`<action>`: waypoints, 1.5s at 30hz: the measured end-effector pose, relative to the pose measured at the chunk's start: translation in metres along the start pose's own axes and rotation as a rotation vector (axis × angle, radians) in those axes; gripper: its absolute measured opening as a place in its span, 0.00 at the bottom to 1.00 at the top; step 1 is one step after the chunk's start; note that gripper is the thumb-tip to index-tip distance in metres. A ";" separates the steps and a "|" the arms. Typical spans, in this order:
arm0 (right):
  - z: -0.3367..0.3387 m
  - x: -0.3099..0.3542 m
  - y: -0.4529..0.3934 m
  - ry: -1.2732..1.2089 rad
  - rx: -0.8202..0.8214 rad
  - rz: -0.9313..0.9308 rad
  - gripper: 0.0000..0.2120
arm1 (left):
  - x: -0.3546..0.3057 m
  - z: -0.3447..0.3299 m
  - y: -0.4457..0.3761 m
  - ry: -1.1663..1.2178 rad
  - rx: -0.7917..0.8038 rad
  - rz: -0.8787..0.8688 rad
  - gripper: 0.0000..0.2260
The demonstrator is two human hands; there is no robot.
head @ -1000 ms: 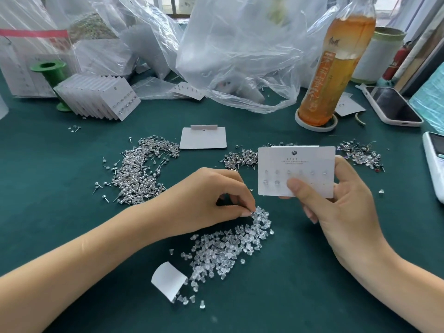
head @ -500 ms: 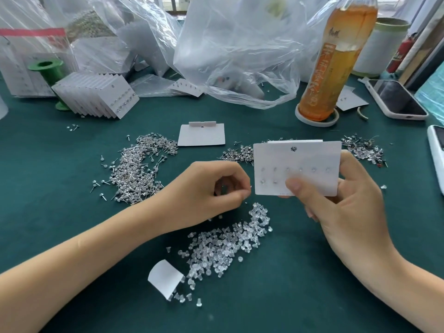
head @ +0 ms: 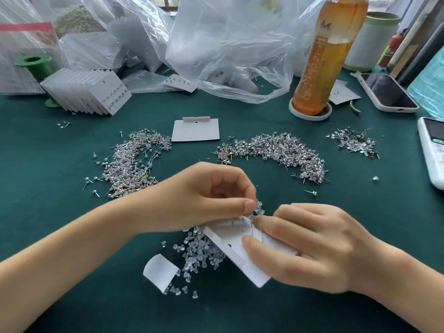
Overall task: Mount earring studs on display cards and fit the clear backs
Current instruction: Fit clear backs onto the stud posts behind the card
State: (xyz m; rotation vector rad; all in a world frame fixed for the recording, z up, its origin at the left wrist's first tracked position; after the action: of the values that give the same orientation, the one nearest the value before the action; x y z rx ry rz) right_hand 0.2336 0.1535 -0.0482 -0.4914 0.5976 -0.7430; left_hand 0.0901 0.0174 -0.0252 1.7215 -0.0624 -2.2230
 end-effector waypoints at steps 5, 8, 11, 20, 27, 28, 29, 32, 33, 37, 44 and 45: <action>0.000 0.002 0.000 0.002 0.035 0.002 0.08 | -0.003 -0.002 0.004 -0.103 0.011 0.016 0.06; 0.000 0.002 0.000 0.002 0.055 0.003 0.08 | -0.005 -0.002 0.005 -0.133 0.019 0.019 0.06; 0.001 0.003 0.000 0.006 0.064 -0.003 0.10 | -0.005 -0.003 0.006 -0.171 0.022 0.021 0.04; 0.000 0.004 -0.001 0.007 0.052 -0.012 0.08 | -0.005 -0.001 0.007 -0.210 0.032 0.015 0.04; 0.000 0.003 -0.001 0.000 0.066 -0.012 0.11 | -0.005 -0.001 0.007 -0.177 0.036 0.034 0.03; 0.000 0.003 0.000 0.000 0.067 -0.013 0.11 | -0.005 -0.001 0.007 -0.180 0.034 0.034 0.03; 0.000 0.003 0.000 0.000 0.070 -0.012 0.12 | -0.005 -0.001 0.007 -0.187 0.033 0.035 0.04; 0.000 0.003 0.000 0.001 0.079 -0.007 0.11 | -0.005 0.000 0.008 -0.205 0.039 0.044 0.03; 0.000 0.003 0.000 -0.001 0.081 -0.007 0.11 | -0.005 0.000 0.008 -0.208 0.042 0.046 0.02; 0.000 0.003 -0.001 -0.001 0.090 -0.005 0.10 | -0.005 0.002 0.008 -0.255 0.037 0.035 0.02; -0.001 0.004 0.000 0.011 0.098 0.000 0.11 | -0.006 0.004 0.009 -0.351 0.005 -0.026 0.02; -0.001 0.004 0.000 0.012 0.098 0.001 0.12 | -0.006 0.004 0.009 -0.364 -0.001 -0.030 0.02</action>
State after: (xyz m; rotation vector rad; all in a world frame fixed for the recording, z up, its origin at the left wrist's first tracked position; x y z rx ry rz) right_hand 0.2351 0.1503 -0.0502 -0.3966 0.5692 -0.7712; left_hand 0.0891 0.0103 -0.0164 1.3047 -0.1200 -2.5295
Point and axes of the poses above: each hand's wrist, its own y-axis away from the middle knuckle, its own z-axis out of the back of the hand, x = y × z, the point moved 1 cm from there along -y, towards the middle knuckle, and after that the axes turned 8 degrees about z, right-handed, at the moved point
